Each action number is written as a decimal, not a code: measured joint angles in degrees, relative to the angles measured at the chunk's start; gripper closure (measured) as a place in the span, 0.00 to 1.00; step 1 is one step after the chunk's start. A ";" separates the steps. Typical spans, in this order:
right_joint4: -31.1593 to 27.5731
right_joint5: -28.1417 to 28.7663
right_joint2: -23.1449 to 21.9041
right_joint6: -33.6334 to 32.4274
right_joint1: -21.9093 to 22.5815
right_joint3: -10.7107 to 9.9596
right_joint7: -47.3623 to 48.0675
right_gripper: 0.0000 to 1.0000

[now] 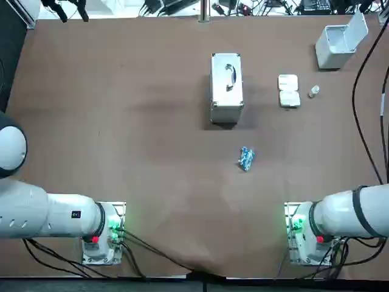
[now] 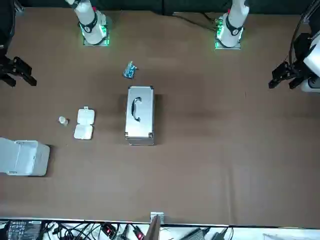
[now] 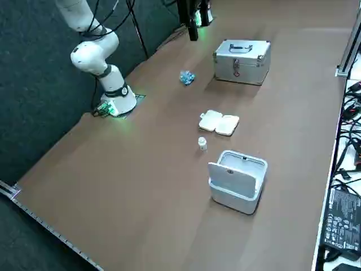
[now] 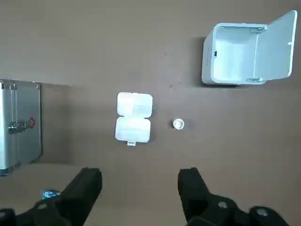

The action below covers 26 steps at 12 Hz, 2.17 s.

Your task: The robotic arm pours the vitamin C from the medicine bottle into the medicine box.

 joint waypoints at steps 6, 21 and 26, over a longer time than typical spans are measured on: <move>-0.03 0.01 -0.01 0.09 -0.23 -0.87 -0.05 0.00; -2.08 1.86 0.17 -0.02 -0.35 -0.74 -0.44 0.00; -3.30 9.16 2.14 0.39 -5.16 -1.32 -9.48 0.00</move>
